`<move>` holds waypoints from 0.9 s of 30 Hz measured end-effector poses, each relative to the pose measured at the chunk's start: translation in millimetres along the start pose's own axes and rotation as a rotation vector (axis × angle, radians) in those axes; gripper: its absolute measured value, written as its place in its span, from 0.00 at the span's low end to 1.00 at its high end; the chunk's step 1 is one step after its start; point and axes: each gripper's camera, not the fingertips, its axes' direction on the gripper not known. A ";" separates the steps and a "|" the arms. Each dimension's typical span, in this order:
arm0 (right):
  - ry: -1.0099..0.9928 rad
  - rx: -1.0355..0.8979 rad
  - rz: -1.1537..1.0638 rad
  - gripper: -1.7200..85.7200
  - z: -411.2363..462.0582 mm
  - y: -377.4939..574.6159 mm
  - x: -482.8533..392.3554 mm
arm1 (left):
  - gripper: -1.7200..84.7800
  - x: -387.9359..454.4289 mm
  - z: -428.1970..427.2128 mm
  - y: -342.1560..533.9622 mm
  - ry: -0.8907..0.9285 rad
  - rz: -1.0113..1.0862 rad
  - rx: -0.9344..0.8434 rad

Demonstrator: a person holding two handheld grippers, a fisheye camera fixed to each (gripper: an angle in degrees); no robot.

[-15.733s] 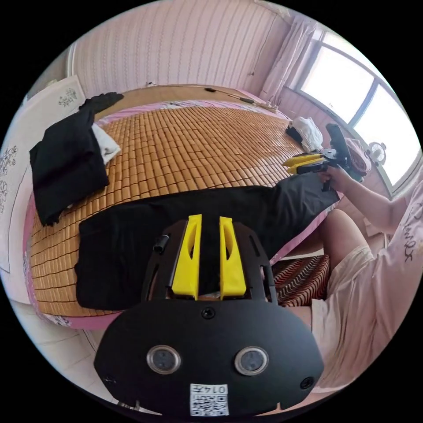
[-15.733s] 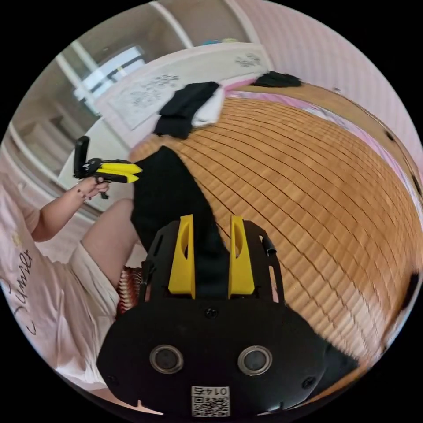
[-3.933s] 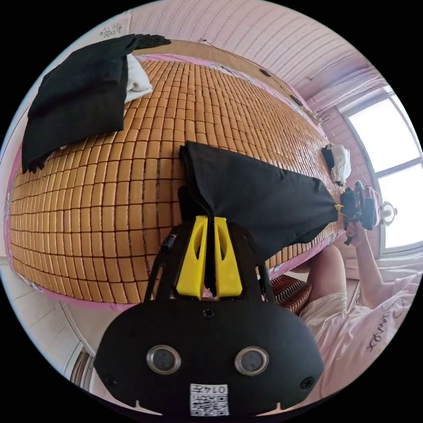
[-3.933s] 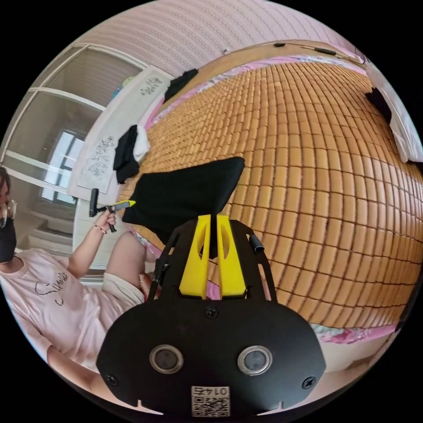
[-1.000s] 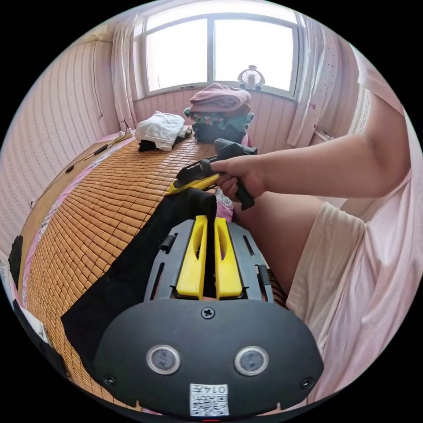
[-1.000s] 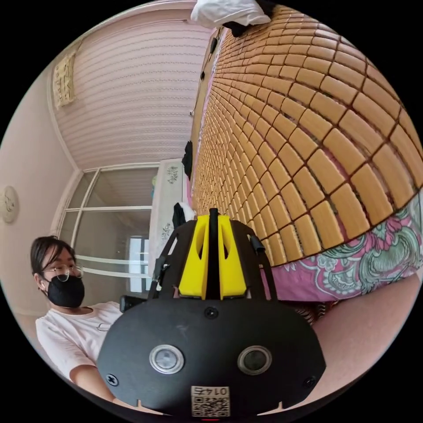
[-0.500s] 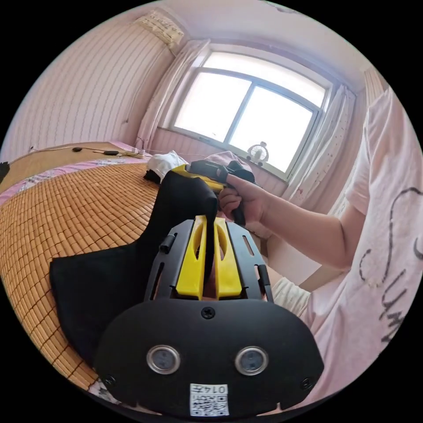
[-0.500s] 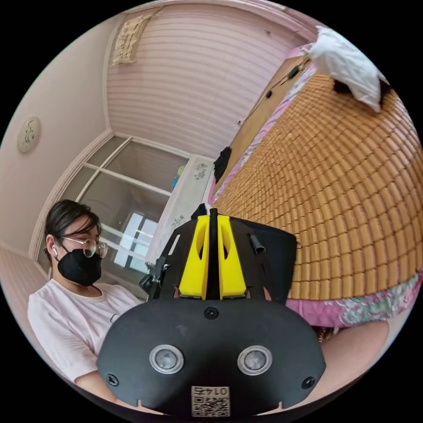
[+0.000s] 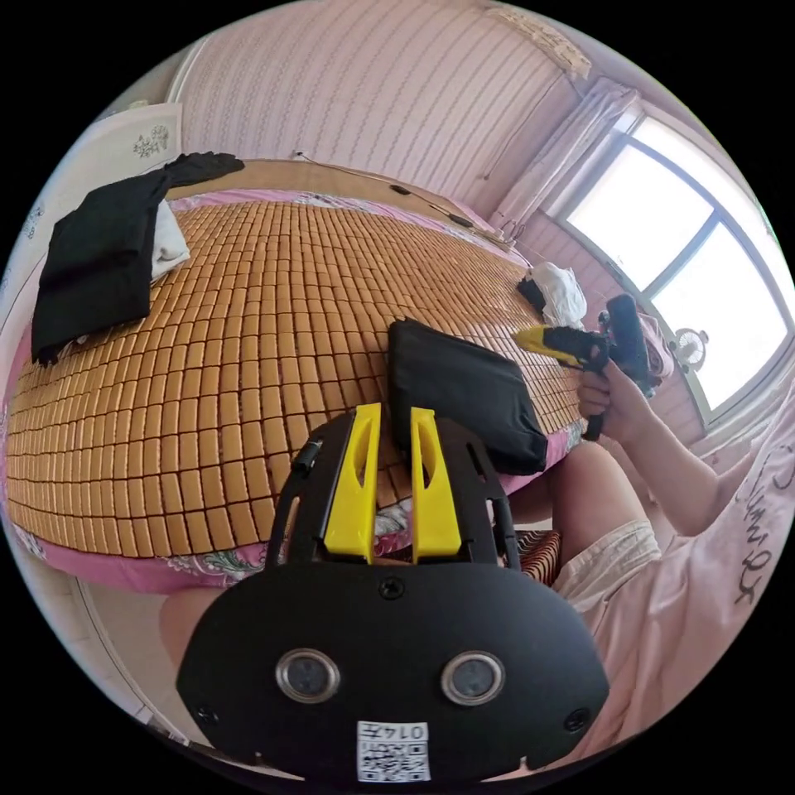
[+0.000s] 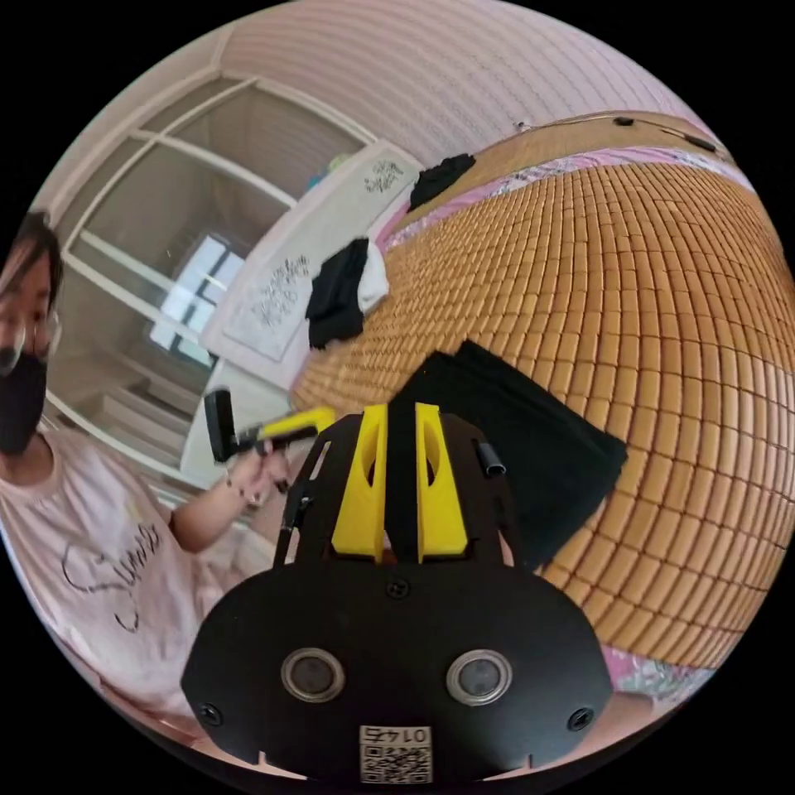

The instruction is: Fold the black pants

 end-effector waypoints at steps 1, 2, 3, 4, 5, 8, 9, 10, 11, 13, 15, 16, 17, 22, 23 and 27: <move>0.051 -0.085 -0.032 0.08 7.0 12.7 -10.8 | 0.09 -2.3 2.3 -3.9 0.000 -0.003 -0.001; 0.079 -0.133 -0.047 0.08 12.4 19.2 -15.9 | 0.09 -4.6 8.2 -12.2 0.007 -0.002 0.004; 0.141 -0.231 -0.069 0.08 26.2 32.1 -23.5 | 0.10 -4.4 16.5 -21.0 0.019 0.005 0.013; 0.205 -0.322 -0.085 0.08 42.2 44.6 -27.4 | 0.10 -3.6 21.6 -25.4 0.026 0.012 0.015; 0.231 -0.351 -0.086 0.09 48.7 49.9 -28.6 | 0.10 -1.2 33.8 -33.9 0.027 0.027 0.012; 0.310 -0.374 -0.106 0.09 53.3 59.4 -40.8 | 0.11 4.9 75.2 -48.3 -0.042 0.092 -0.056; 0.336 -0.355 -0.116 0.09 43.7 58.3 -46.6 | 0.11 4.7 93.1 -51.8 -0.070 0.109 -0.121; 0.381 -0.272 -0.090 0.09 26.3 58.1 -48.6 | 0.11 3.4 100.2 -53.5 -0.075 0.109 -0.147; 0.392 -0.217 -0.073 0.09 15.6 58.6 -48.1 | 0.11 -1.8 106.8 -56.9 -0.059 0.091 -0.162; 0.358 -0.017 0.049 0.11 -23.0 62.8 -30.7 | 0.11 -11.9 105.0 -64.3 -0.004 0.056 -0.147; 0.317 0.041 0.174 0.16 -35.4 65.5 -7.5 | 0.13 -22.2 102.4 -75.0 0.030 0.046 -0.125; 0.301 0.081 0.253 0.20 -38.3 68.9 6.4 | 0.15 -24.7 102.7 -77.9 0.041 0.044 -0.118; 0.284 0.102 0.288 0.20 -39.1 71.1 12.2 | 0.16 -30.3 106.0 -84.1 0.063 0.027 -0.112; 0.089 0.222 0.312 0.18 -33.3 84.9 22.7 | 0.18 -51.0 151.0 -107.2 0.207 -0.049 -0.189; 0.093 0.241 0.312 0.18 -33.5 86.7 21.1 | 0.18 -51.6 164.8 -112.3 0.245 -0.050 -0.231; 0.064 0.316 0.360 0.14 -39.6 92.4 16.4 | 0.14 -41.6 191.5 -121.2 0.204 0.028 -0.266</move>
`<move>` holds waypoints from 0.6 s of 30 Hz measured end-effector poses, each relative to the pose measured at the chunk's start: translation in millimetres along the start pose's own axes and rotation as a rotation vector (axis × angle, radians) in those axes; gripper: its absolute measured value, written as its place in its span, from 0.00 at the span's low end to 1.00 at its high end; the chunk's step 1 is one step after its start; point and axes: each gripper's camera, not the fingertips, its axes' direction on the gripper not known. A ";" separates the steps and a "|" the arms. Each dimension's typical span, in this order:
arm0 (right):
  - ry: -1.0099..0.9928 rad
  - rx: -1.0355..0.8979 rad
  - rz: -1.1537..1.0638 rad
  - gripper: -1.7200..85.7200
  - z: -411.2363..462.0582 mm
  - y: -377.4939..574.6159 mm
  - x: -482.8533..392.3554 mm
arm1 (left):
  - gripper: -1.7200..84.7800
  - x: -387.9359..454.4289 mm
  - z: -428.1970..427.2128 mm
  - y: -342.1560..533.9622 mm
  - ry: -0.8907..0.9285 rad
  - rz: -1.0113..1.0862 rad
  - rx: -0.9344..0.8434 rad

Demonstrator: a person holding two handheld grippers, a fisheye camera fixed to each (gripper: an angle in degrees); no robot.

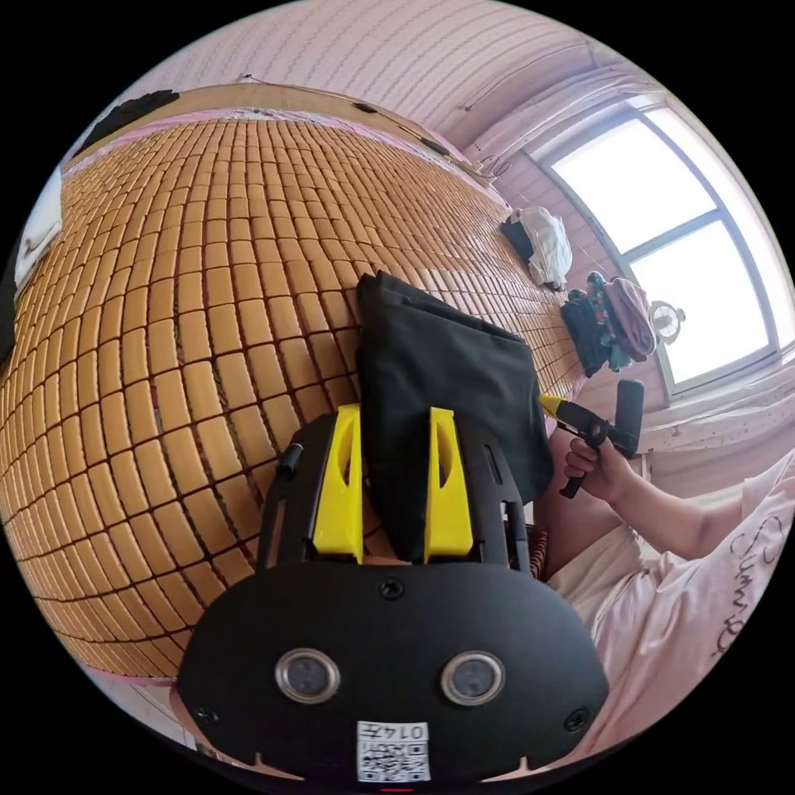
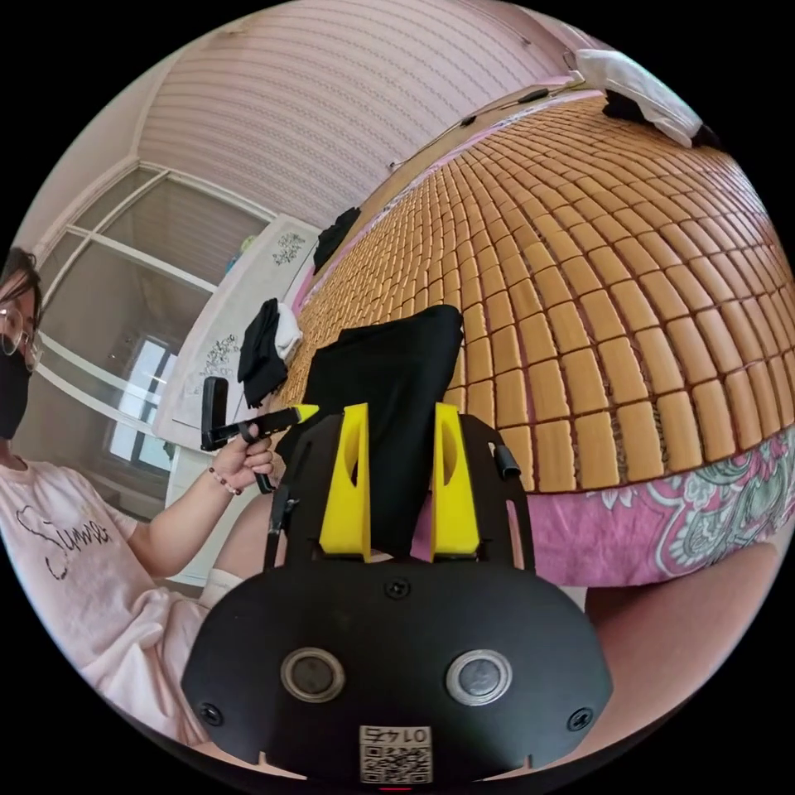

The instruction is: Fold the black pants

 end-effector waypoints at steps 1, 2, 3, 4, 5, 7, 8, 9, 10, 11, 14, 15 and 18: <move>-0.018 -0.015 0.020 0.13 -1.4 -2.6 0.6 | 0.14 0.2 2.1 -1.2 -0.011 0.006 -0.003; -0.023 -0.028 0.030 0.12 -2.0 -4.4 0.7 | 0.12 -1.2 6.6 -3.0 -0.015 0.007 -0.012; -0.019 -0.066 0.042 0.09 -2.5 -8.8 0.1 | 0.11 -5.3 10.7 -3.5 0.001 -0.010 -0.011; -0.020 -0.103 0.024 0.07 -3.4 -13.4 -3.9 | 0.10 -8.4 12.9 -3.3 0.015 -0.025 -0.011; -0.021 -0.114 0.010 0.07 -4.1 -15.6 -7.0 | 0.09 -14.8 16.1 -2.0 0.044 -0.058 0.004; -0.018 -0.144 -0.062 0.06 -9.7 -24.5 -25.3 | 0.08 -22.2 19.9 0.0 0.086 -0.093 0.026; -0.017 -0.148 -0.079 0.05 -11.7 -26.9 -30.7 | 0.08 -23.3 23.2 0.6 0.090 -0.099 0.029; -0.021 -0.151 -0.108 0.05 -16.6 -32.5 -41.7 | 0.08 -21.2 26.3 1.2 0.078 -0.093 0.036; -0.036 -0.156 -0.140 0.05 -22.5 -39.3 -53.8 | 0.08 -19.2 28.0 1.6 0.068 -0.086 0.039; -0.044 -0.157 -0.165 0.05 -26.0 -43.0 -60.7 | 0.08 -14.9 32.2 2.2 0.052 -0.079 0.041; -0.037 -0.180 -0.344 0.05 -47.4 -66.0 -102.8 | 0.07 -3.5 46.2 2.3 0.048 -0.088 0.068; -0.008 -0.192 -0.436 0.04 -58.2 -76.5 -120.6 | 0.07 0.9 55.0 1.4 0.073 -0.105 0.092; 0.077 -0.212 -0.618 0.05 -93.6 -110.8 -151.4 | 0.07 15.6 88.8 -7.9 0.163 -0.149 0.169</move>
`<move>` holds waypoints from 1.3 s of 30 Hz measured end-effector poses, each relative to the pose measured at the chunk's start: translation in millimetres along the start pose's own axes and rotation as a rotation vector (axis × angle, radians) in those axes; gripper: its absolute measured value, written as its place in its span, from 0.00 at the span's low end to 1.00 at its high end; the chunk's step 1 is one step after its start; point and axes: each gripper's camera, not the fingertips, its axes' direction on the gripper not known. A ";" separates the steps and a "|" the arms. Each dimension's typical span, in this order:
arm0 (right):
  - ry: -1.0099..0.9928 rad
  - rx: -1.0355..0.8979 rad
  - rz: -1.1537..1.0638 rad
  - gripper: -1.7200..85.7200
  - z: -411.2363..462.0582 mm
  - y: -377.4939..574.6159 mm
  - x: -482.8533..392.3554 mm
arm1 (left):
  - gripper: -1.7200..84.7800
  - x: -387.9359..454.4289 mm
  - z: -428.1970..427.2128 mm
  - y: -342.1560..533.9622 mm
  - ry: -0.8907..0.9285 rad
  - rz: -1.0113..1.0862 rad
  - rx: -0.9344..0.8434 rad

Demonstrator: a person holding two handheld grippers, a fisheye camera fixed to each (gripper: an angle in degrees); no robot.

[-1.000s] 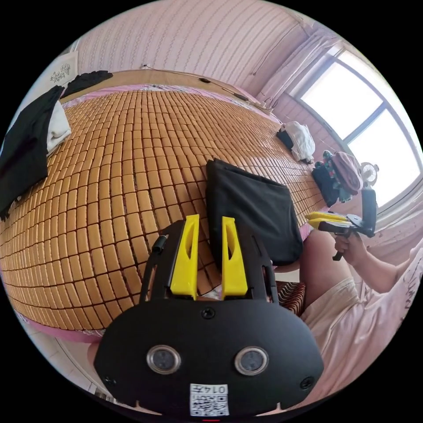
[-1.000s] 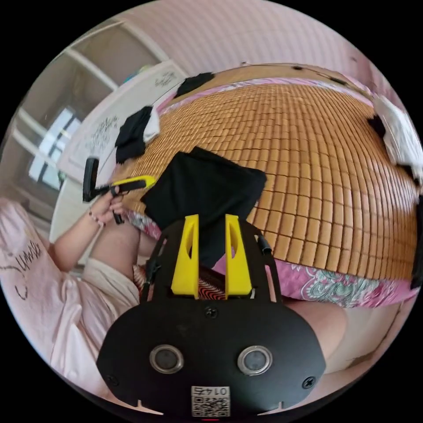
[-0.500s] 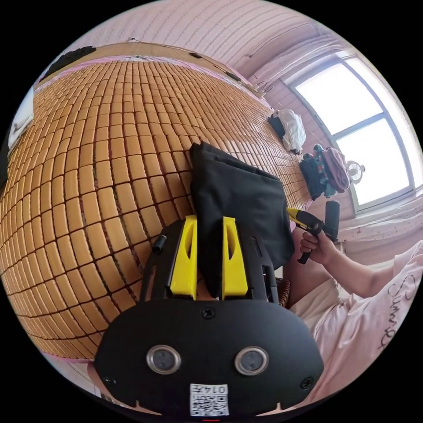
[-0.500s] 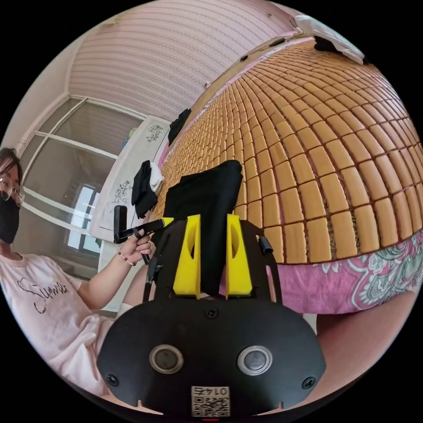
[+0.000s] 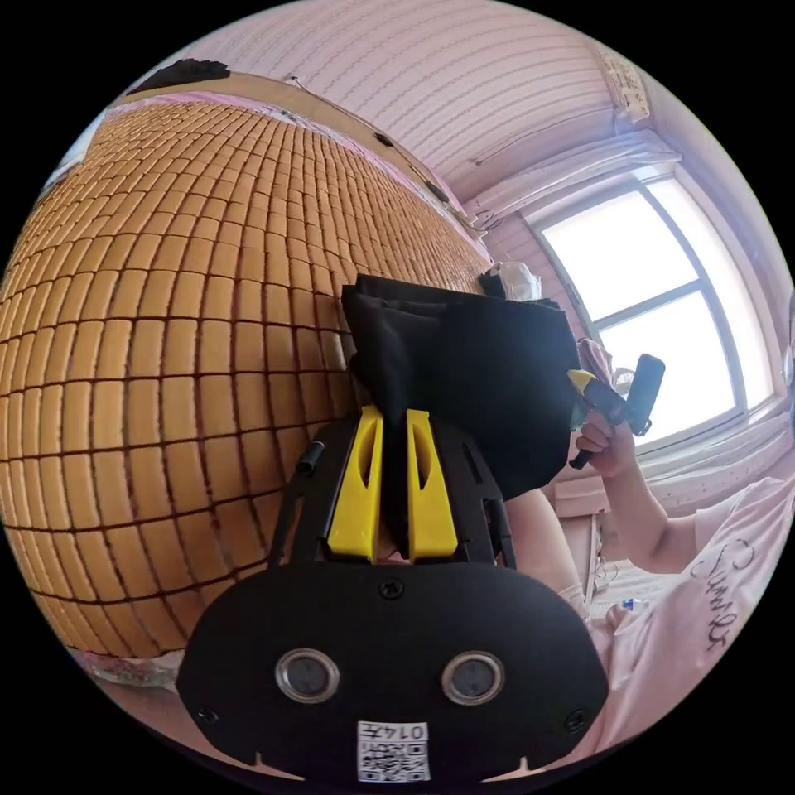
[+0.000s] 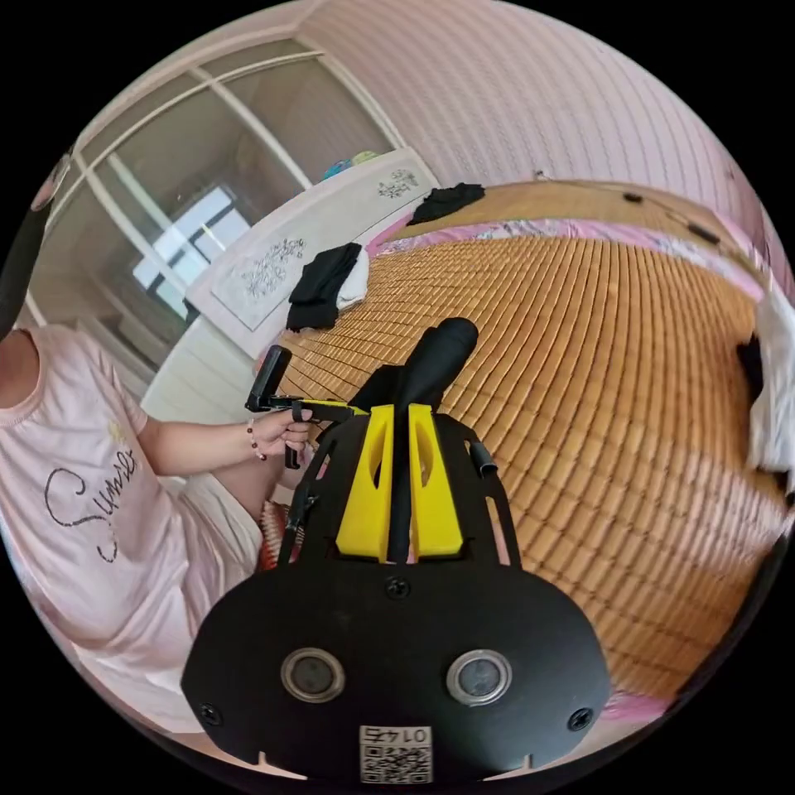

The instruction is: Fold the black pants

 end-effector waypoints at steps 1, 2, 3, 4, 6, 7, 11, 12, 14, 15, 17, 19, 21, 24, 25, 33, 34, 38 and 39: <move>0.032 -0.010 -0.045 0.05 -21.9 -13.3 5.5 | 0.07 3.5 9.0 -2.0 0.019 -0.005 0.014; 0.050 -0.015 -0.064 0.05 -33.7 -19.8 9.6 | 0.07 15.4 29.8 -9.1 0.048 0.010 0.041; 0.097 -0.027 -0.099 0.05 -58.3 -32.8 19.5 | 0.07 33.0 53.1 -20.0 0.063 0.047 0.064; 0.161 -0.051 -0.131 0.05 -83.9 -46.4 31.9 | 0.07 43.4 65.5 -26.6 0.070 0.070 0.076; 0.277 -0.095 -0.163 0.05 -124.8 -67.6 55.4 | 0.07 89.1 120.1 -59.1 0.117 0.131 0.137; 0.364 -0.116 -0.177 0.06 -153.9 -81.7 74.1 | 0.08 101.4 135.1 -68.5 0.132 0.134 0.157; 0.828 -0.181 -0.061 0.10 -227.0 -116.3 160.7 | 0.09 218.9 249.2 -144.7 0.198 0.237 0.306; 0.949 -0.231 0.097 0.11 -242.6 -121.2 199.8 | 0.10 259.4 288.7 -170.7 0.209 0.312 0.298; 0.932 -0.288 0.269 0.13 -255.3 -120.3 238.0 | 0.11 305.7 354.9 -207.0 0.175 0.380 0.230; 0.901 -0.255 0.313 0.14 -259.8 -118.0 246.4 | 0.11 324.2 397.0 -226.9 0.107 0.377 0.136; 0.889 -0.210 0.323 0.15 -263.6 -118.6 244.9 | 0.11 339.5 443.8 -245.3 -0.001 0.371 -0.006; 0.922 -0.157 0.250 0.15 -266.6 -121.7 221.9 | 0.11 346.3 463.3 -246.7 -0.051 0.395 -0.036; 0.958 -0.109 0.186 0.13 -267.9 -123.1 198.2 | 0.10 344.3 465.6 -239.5 -0.016 0.442 0.001; 1.066 -0.065 0.104 0.12 -261.2 -126.0 163.6 | 0.09 329.0 459.5 -221.9 -0.015 0.490 -0.004; 1.142 -0.088 0.062 0.11 -253.7 -130.1 151.7 | 0.09 324.8 456.8 -216.9 -0.010 0.497 -0.001; 1.042 -0.062 0.165 0.15 -273.0 -171.8 121.7 | 0.08 273.1 397.6 -120.4 -0.089 0.617 -0.050; 1.010 -0.047 0.193 0.17 -280.8 -176.9 120.9 | 0.08 267.9 392.8 -112.2 -0.104 0.619 -0.056; 1.043 -0.104 0.187 0.17 -285.4 -195.8 112.0 | 0.08 234.7 357.2 -56.9 -0.191 0.601 -0.059; 1.085 -0.117 0.166 0.16 -284.1 -202.2 107.3 | 0.08 227.4 349.6 -42.6 -0.211 0.592 -0.057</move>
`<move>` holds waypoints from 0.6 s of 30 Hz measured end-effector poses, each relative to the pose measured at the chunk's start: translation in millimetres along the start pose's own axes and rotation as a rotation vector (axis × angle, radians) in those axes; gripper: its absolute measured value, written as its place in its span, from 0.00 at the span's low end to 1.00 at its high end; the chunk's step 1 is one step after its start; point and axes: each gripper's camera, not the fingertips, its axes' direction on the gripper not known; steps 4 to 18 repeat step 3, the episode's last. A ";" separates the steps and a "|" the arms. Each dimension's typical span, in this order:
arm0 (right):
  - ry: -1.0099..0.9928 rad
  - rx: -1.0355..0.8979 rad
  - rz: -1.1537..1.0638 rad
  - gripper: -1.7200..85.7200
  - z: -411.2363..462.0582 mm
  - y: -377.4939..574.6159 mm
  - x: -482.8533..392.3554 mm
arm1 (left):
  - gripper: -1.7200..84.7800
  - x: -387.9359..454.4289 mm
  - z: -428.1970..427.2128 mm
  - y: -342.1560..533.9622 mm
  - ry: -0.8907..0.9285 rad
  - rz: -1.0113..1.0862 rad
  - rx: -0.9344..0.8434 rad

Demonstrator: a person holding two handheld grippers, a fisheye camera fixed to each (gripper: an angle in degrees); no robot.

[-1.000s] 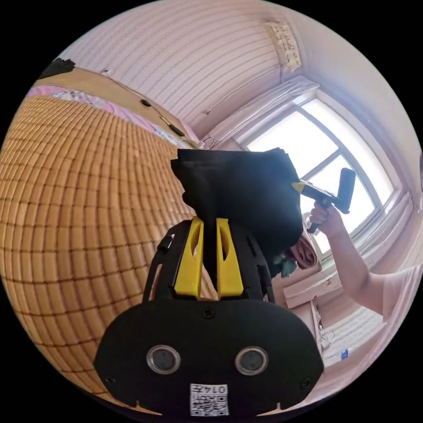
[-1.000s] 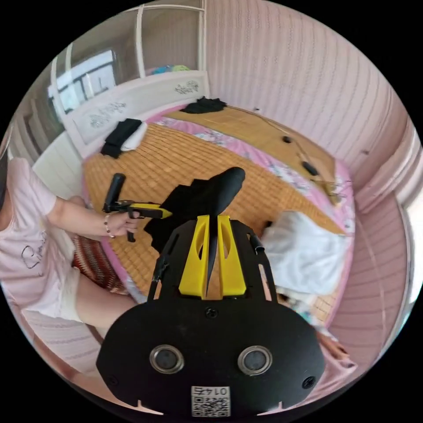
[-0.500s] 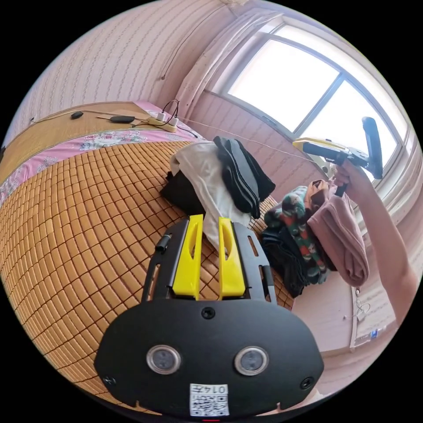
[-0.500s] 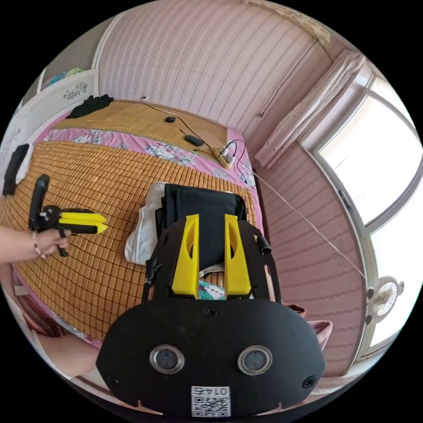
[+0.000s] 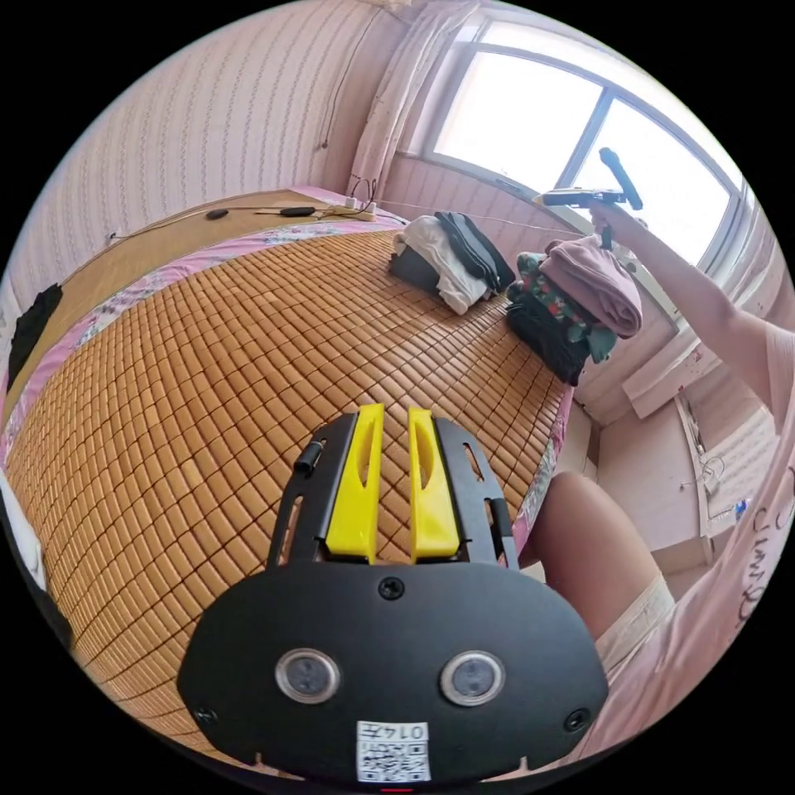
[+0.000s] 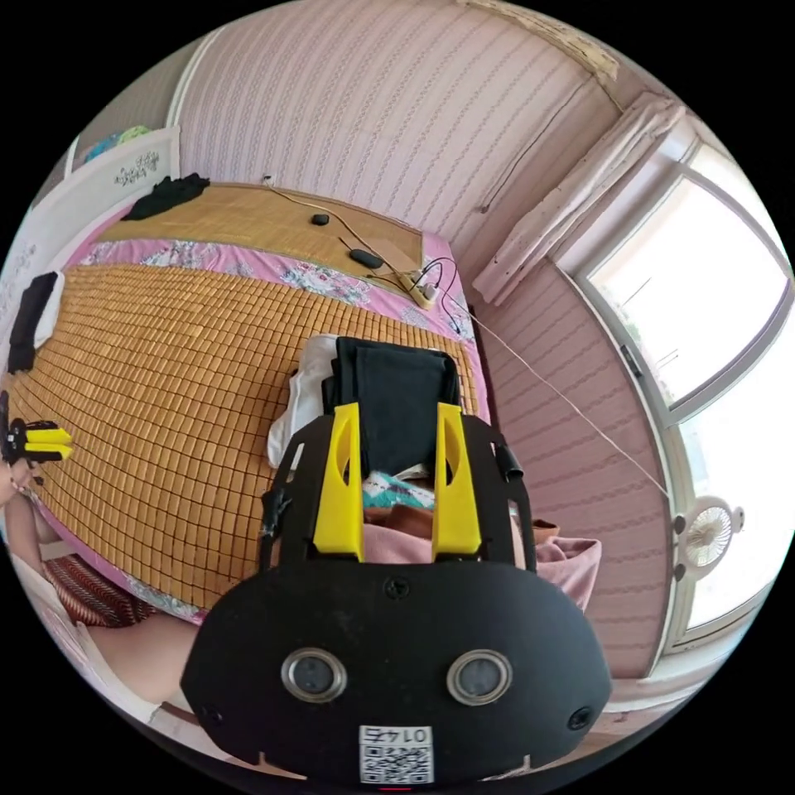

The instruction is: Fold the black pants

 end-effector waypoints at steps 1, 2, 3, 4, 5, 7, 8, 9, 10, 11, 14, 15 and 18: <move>0.058 0.010 -0.015 0.15 -3.2 -5.8 -2.5 | 0.08 0.8 -2.1 7.3 -0.010 -0.003 -0.002; 0.089 0.016 -0.018 0.15 -4.0 -8.8 -3.1 | 0.08 4.1 -3.5 18.9 -0.025 0.010 -0.008; 0.145 0.024 -0.025 0.15 -3.1 -15.3 -2.8 | 0.08 9.2 -0.7 25.2 -0.045 0.035 -0.020; 0.145 0.024 -0.025 0.15 -3.1 -15.3 -2.8 | 0.08 9.2 -0.7 25.2 -0.045 0.035 -0.020; 0.145 0.024 -0.025 0.15 -3.1 -15.3 -2.8 | 0.08 9.2 -0.7 25.2 -0.045 0.035 -0.020; 0.145 0.024 -0.025 0.15 -3.1 -15.3 -2.8 | 0.08 9.2 -0.7 25.2 -0.045 0.035 -0.020; 0.145 0.024 -0.025 0.15 -3.1 -15.3 -2.8 | 0.08 9.2 -0.7 25.2 -0.045 0.035 -0.020; 0.145 0.024 -0.025 0.15 -3.1 -15.3 -2.8 | 0.08 9.2 -0.7 25.2 -0.045 0.035 -0.020; 0.145 0.024 -0.025 0.15 -3.1 -15.3 -2.8 | 0.08 9.2 -0.7 25.2 -0.045 0.035 -0.020; 0.145 0.024 -0.025 0.15 -3.1 -15.3 -2.8 | 0.08 9.2 -0.7 25.2 -0.045 0.035 -0.020; 0.145 0.024 -0.025 0.15 -3.1 -15.3 -2.8 | 0.08 9.2 -0.7 25.2 -0.045 0.035 -0.020; 0.145 0.024 -0.025 0.15 -3.1 -15.3 -2.8 | 0.08 9.2 -0.7 25.2 -0.045 0.035 -0.020; 0.145 0.024 -0.025 0.15 -3.1 -15.3 -2.8 | 0.08 9.2 -0.7 25.2 -0.045 0.035 -0.020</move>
